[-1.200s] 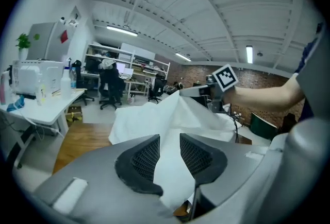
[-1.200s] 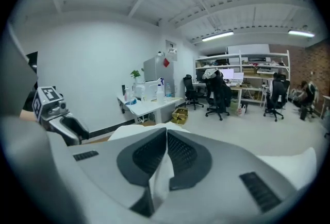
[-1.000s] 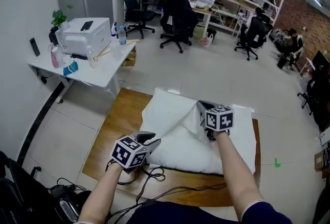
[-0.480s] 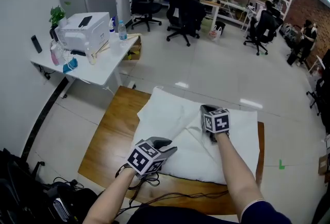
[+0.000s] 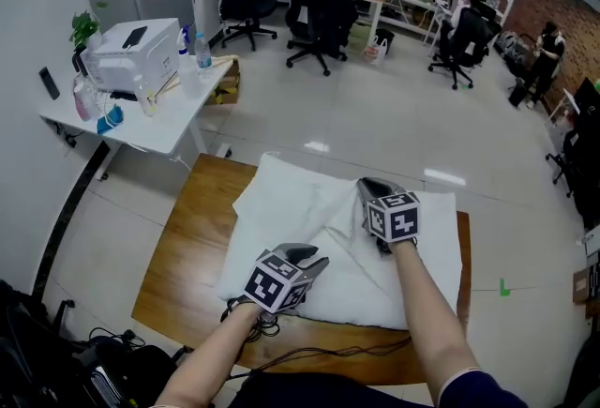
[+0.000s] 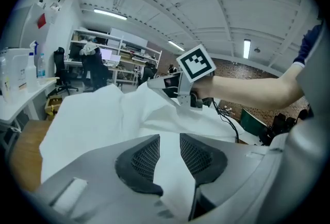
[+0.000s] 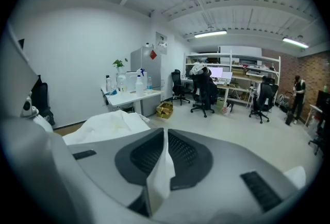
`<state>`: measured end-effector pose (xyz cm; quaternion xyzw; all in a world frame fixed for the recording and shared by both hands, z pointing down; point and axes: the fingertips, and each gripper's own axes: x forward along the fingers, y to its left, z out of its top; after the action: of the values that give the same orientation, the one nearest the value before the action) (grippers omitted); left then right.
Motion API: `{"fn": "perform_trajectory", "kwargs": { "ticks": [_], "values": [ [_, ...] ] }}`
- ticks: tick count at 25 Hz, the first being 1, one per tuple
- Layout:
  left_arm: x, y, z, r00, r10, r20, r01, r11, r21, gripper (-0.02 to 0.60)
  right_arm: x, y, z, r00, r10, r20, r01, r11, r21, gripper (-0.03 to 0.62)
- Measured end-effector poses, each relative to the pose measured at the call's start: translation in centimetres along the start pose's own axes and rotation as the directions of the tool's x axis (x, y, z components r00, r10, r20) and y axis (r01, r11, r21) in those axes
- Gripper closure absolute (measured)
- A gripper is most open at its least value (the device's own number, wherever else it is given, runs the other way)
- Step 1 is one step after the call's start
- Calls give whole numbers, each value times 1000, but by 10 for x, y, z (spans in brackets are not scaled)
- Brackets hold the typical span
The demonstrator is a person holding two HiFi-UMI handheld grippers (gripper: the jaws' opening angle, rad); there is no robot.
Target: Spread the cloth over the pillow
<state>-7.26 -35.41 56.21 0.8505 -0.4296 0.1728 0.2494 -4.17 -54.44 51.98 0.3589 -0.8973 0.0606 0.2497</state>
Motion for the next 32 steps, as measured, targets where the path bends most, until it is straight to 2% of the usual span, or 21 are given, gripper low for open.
{"fn": "perform_trajectory", "kwargs": {
  "ticks": [2,3,5,10,14,19,20,21,26,27,28,30,32],
  "values": [
    [8,2,-7,999,18,-31,-18,1000,-14,454,-11,-2,7,1000,-4,25,4,1000,2,553],
    [11,5,-11,998,37,-49,-38,999,-22,454,-15,-4,9,999,-6,33,6,1000,6,526],
    [11,14,-16,994,88,-65,-91,995,-41,454,-22,-8,13,999,-14,46,14,1000,11,513],
    [-1,35,-2,979,203,1,-202,978,-51,454,-34,-7,18,998,-6,69,6,1000,10,514],
    [-6,39,0,976,218,10,-217,975,-51,454,-44,40,14,991,119,61,-115,991,-64,514],
    [-8,37,-3,981,195,12,-194,979,-58,454,-57,105,-9,968,249,-16,-246,944,-221,511],
    [-8,36,-4,982,191,14,-190,980,-59,454,-57,114,-15,966,256,-48,-259,929,-263,465],
    [-9,35,-4,982,188,15,-186,981,-59,454,-56,119,-22,964,253,-83,-267,914,-307,441],
    [-14,26,-8,986,167,19,-165,984,-63,454,-40,116,-49,966,155,-206,-239,839,-490,444],
    [-16,24,-9,987,162,20,-161,985,-65,454,-38,113,-52,968,128,-217,-225,825,-519,449],
    [-18,23,-10,987,160,20,-158,985,-66,454,-36,109,-54,970,100,-221,-207,815,-542,481],
    [-22,24,-14,987,159,20,-157,985,-70,454,-35,103,-54,974,64,-216,-176,812,-556,580],
    [-25,23,-17,988,152,20,-150,986,-74,454,-41,104,-45,979,83,-188,-169,846,-506,580]
  ]
}}
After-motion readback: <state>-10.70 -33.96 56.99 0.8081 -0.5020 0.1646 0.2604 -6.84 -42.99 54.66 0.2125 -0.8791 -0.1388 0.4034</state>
